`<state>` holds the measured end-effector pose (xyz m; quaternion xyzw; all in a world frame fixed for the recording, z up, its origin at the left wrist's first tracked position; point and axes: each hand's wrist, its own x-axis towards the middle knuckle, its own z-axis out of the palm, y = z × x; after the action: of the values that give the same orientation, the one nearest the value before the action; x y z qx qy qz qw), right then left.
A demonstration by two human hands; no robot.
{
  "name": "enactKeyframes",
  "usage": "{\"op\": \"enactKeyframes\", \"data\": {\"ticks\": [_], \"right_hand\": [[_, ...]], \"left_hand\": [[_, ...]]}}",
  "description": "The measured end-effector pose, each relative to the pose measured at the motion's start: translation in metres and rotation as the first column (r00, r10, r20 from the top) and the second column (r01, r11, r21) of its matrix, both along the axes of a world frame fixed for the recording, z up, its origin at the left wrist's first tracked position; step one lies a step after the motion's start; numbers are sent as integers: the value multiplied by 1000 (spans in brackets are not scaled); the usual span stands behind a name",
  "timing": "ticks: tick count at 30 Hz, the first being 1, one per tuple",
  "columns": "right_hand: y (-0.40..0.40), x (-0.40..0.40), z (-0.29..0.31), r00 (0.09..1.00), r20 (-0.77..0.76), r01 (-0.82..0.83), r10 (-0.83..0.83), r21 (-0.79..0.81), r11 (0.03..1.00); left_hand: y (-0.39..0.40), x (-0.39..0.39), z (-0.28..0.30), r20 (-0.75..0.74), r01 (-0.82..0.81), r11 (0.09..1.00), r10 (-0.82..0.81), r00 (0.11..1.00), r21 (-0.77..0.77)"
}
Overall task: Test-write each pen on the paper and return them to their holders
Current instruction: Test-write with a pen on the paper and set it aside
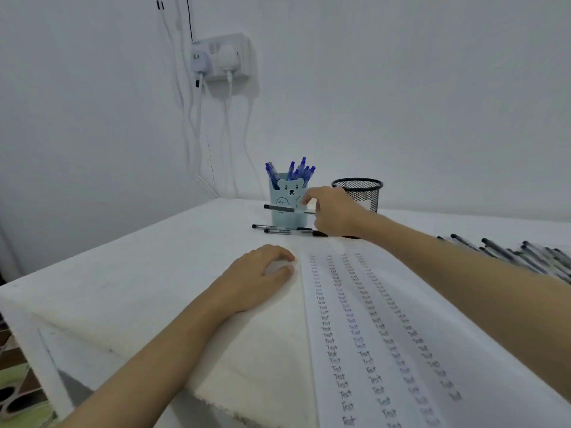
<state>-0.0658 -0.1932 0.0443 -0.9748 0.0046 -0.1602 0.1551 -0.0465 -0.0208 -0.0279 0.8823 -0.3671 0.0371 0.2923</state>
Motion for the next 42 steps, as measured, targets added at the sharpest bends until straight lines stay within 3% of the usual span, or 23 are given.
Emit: {"op": "enactKeyframes", "data": {"ticks": [2,4,6,10,12,17,20,26,30,32,36,39,42], "right_hand": [[-9,-14,7,998,-64,33,-20,210,977],[-18,-36,13,987,-158,73,8,501,863],[-25,-55,16,987,-151,66,50,674,736],[-32,-98,23,989,-142,79,39,737,672],[-32,-114,24,992,-112,56,60,808,586],[-16,-147,18,993,-5,-12,118,991,136],[-7,-163,15,992,42,-42,117,999,4],[-7,-182,8,996,31,-29,81,999,-22],[-15,-189,1,996,85,-86,8,995,56],[-23,-196,-6,994,73,-81,81,993,89],[-39,-210,-24,990,-90,51,105,944,325],[-28,-217,-38,998,-52,20,47,856,516],[-19,-220,-51,997,66,-29,-44,818,574]], "left_hand": [[1,-4,0,-5,28,999,-28,1000,-14],[0,-15,3,-26,73,997,-74,997,-41],[-1,-25,7,-94,113,992,-118,988,-60],[-3,-42,12,-163,182,975,-160,974,129],[2,-49,14,-166,157,973,-129,978,167],[18,-73,17,-127,83,973,-57,990,214],[26,-88,15,-90,31,974,-11,996,225],[28,-106,12,24,-68,947,63,998,315],[23,-110,7,42,-91,948,82,996,305],[22,-109,5,15,-78,958,77,997,276],[17,-105,3,-9,4,979,-3,1000,204],[15,-106,1,-9,41,986,-40,999,163],[15,-107,0,-24,36,993,-34,999,113]]}}
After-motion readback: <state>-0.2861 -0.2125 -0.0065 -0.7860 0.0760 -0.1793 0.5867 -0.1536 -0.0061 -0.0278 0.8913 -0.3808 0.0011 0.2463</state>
